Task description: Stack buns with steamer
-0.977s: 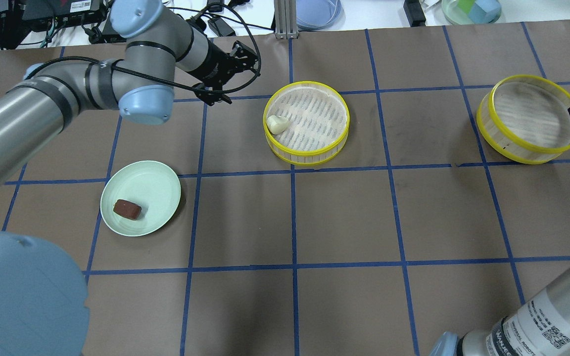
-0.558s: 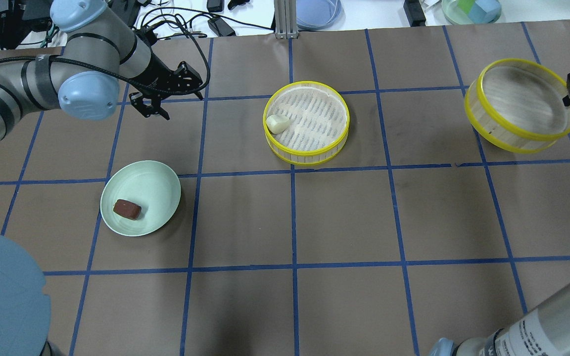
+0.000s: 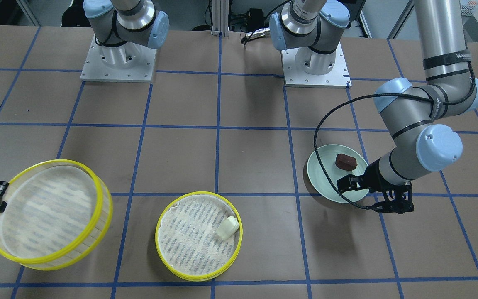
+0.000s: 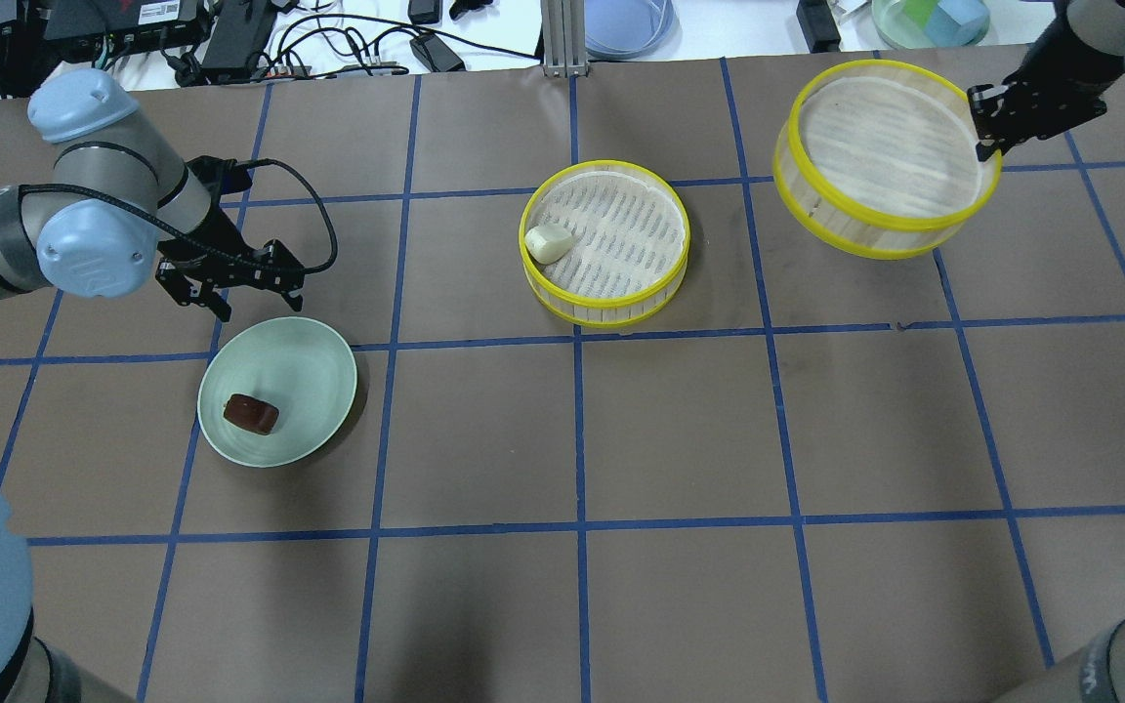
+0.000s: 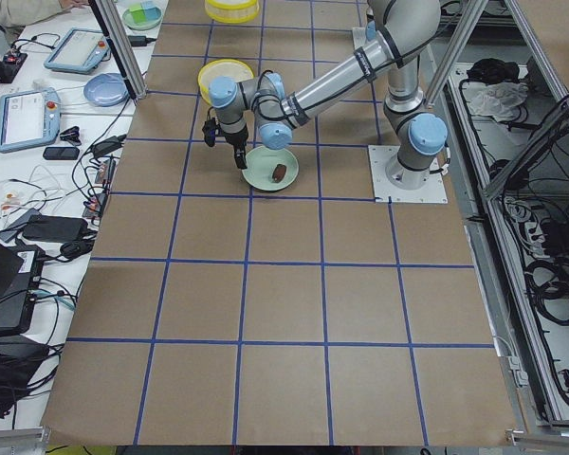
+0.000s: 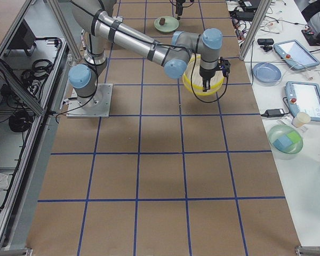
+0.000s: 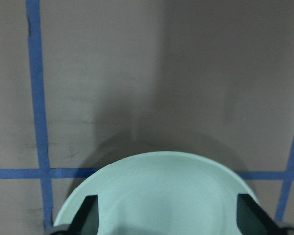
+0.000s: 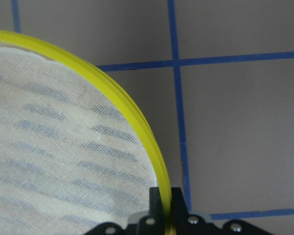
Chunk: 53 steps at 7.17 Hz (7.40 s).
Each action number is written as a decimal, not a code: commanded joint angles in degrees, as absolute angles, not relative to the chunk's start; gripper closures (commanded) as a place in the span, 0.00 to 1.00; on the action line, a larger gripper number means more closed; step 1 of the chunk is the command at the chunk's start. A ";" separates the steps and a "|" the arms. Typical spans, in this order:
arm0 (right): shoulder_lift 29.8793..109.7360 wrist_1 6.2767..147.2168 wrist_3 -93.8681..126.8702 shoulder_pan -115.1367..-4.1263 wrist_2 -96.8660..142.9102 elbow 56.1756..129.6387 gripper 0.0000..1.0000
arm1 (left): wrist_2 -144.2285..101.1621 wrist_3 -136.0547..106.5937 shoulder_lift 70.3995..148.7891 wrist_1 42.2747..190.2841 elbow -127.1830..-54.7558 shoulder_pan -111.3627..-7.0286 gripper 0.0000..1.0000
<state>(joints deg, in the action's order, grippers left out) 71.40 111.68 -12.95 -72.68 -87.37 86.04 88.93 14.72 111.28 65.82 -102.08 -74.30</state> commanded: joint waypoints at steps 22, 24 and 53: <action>63.19 120.41 27.50 -99.49 -93.17 88.24 1.00 | 86.32 7.66 112.94 72.60 -93.88 -73.83 1.00; 63.19 120.23 28.57 -99.49 -93.25 88.24 1.00 | 86.40 5.37 112.94 72.51 -92.90 -73.83 1.00; 90.97 90.18 2.90 -95.98 -87.97 88.51 0.01 | 69.43 -66.98 116.28 41.49 -92.37 -98.00 0.02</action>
<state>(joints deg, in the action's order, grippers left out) 90.88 90.29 2.24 -95.98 -87.62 88.50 69.49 -67.41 116.33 41.59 -92.52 -98.05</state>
